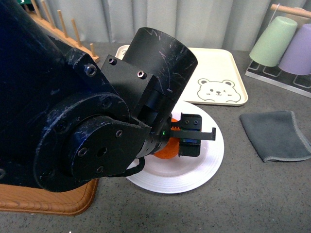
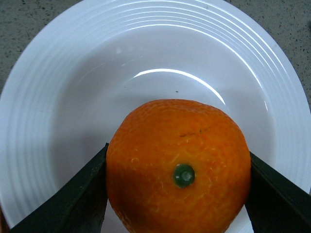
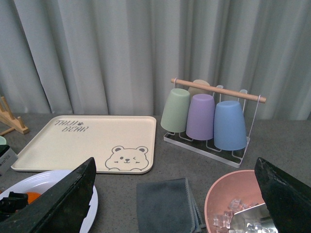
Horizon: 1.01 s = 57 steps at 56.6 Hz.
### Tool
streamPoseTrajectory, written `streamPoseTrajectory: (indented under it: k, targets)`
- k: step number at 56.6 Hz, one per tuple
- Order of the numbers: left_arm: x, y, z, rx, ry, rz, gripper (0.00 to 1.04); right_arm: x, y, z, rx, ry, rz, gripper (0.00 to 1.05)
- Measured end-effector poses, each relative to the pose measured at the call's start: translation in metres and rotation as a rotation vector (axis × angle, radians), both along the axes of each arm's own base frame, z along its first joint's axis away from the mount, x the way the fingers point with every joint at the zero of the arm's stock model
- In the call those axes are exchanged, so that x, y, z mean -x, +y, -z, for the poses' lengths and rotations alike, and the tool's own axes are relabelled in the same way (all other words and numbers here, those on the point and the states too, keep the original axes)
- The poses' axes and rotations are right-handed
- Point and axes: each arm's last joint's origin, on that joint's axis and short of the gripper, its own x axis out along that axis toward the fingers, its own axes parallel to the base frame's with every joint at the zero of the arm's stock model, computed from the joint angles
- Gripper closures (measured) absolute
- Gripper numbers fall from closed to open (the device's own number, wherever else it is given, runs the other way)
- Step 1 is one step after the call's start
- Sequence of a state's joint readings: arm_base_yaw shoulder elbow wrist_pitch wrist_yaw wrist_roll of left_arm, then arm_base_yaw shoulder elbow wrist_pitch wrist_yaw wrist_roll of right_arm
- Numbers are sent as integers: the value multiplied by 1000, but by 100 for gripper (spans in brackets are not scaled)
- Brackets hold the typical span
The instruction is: Place orange and plate with both arms
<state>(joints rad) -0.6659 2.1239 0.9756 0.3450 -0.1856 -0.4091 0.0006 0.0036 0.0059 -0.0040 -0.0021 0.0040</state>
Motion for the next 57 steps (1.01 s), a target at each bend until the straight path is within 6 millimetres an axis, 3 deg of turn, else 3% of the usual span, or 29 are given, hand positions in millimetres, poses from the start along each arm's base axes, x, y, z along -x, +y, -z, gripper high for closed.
streamPoseTrajectory:
  k: [5, 13, 17, 24, 32, 42, 50, 57]
  targets:
    - [-2, -2, 1, -1, 2, -9, 35, 0, 0, 0, 0, 0, 0, 9]
    - [-3, -2, 1, -12, -6, -23, 10, 0, 0, 0, 0, 0, 0, 9]
    - [-3, 0, -1, -12, -10, -27, 5, 0, 0, 0, 0, 0, 0, 9]
    - [-2, 6, -11, -11, -36, -45, 7, 0, 0, 0, 0, 0, 0, 9]
    - [1, 23, -38, 31, -96, -83, 6, 0, 0, 0, 0, 0, 0, 9]
    - [15, 60, -68, 7, -243, -187, 6, 0, 0, 0, 0, 0, 0, 9]
    - [44, 102, -79, 5, -274, -275, 6, 0, 0, 0, 0, 0, 0, 9]
    - [71, 137, -78, -3, -609, -304, 28, 0, 0, 0, 0, 0, -2, 9]
